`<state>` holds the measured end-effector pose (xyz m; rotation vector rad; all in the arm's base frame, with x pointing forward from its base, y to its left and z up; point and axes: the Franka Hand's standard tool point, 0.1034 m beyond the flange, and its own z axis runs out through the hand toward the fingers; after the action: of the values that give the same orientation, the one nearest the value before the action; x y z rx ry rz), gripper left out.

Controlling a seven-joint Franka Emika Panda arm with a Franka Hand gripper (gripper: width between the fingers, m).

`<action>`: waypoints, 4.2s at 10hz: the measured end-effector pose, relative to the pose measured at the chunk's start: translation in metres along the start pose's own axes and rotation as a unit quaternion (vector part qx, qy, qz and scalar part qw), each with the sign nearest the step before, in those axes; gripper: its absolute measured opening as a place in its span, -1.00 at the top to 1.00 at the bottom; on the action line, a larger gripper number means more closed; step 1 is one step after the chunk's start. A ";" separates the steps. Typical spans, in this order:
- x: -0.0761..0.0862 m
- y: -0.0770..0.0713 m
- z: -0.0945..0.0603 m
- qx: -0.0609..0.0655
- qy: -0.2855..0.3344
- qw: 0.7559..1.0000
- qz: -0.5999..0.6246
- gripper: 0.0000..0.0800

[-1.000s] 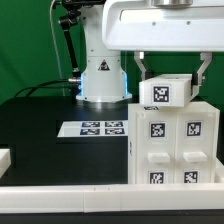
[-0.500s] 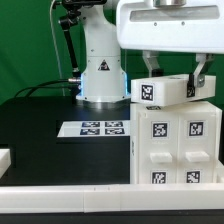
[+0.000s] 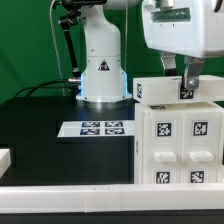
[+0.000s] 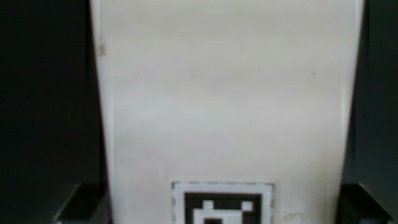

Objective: Assemble cabinet

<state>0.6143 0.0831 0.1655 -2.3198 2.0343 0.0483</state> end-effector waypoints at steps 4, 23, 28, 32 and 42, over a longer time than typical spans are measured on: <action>-0.002 -0.001 0.001 0.001 -0.008 0.985 0.173 -0.39; -0.015 -0.014 -0.036 0.038 -0.035 0.995 -0.087 -0.99; -0.014 -0.015 -0.036 0.048 -0.025 0.957 -0.286 -0.99; -0.018 -0.012 -0.032 0.048 -0.016 0.860 -0.509 -0.99; -0.008 -0.012 -0.024 0.031 0.006 0.554 -0.832 -0.99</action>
Offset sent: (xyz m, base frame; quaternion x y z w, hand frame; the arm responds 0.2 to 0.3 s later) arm -0.0065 -0.0078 -0.0050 -0.0120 0.0125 0.3465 0.9379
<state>0.6251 0.0913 0.1897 -2.9382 -0.7919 -0.1195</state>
